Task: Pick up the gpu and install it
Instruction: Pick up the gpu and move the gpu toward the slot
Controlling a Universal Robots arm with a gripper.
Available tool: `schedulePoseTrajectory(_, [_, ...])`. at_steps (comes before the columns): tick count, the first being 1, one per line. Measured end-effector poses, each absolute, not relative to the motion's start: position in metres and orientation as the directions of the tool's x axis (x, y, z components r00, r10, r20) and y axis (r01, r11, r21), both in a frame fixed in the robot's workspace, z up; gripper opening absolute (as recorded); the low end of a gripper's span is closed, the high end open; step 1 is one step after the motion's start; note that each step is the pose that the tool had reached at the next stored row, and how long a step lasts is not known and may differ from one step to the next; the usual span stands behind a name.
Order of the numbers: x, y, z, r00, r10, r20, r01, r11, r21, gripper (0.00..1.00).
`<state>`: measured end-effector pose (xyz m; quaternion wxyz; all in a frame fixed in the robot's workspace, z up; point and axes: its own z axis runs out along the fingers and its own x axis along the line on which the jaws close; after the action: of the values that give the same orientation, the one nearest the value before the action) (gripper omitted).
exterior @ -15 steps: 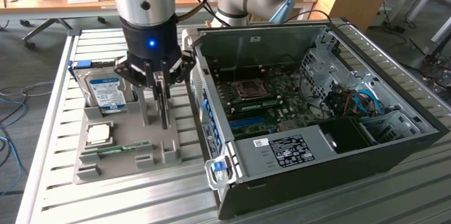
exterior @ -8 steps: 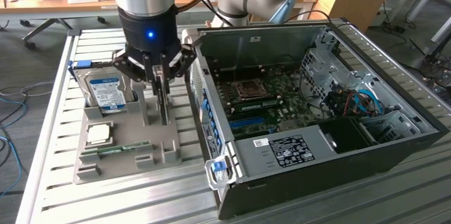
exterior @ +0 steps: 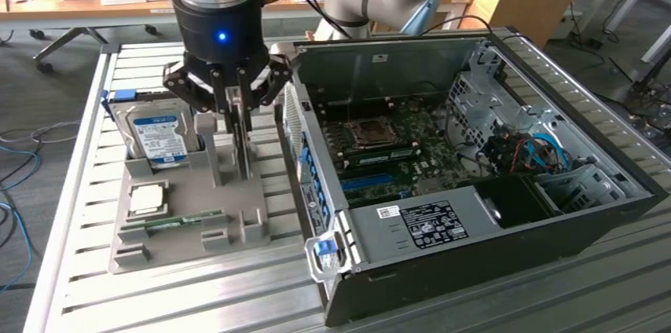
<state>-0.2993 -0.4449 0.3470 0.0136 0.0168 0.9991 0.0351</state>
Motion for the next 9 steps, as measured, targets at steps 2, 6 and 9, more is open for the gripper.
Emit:
schedulePoseTrajectory(2, [-0.299, -0.445, 0.351, -0.999, 0.035, -0.026, 0.033, 0.997, 0.071, 0.27])
schedulePoseTrajectory(6, [-0.299, -0.445, 0.359, -0.999, 0.035, -0.026, 0.033, 0.997, 0.071, 0.27])
schedulePoseTrajectory(9, [-0.299, -0.445, 0.364, -0.999, 0.035, -0.026, 0.033, 0.997, 0.071, 0.27])
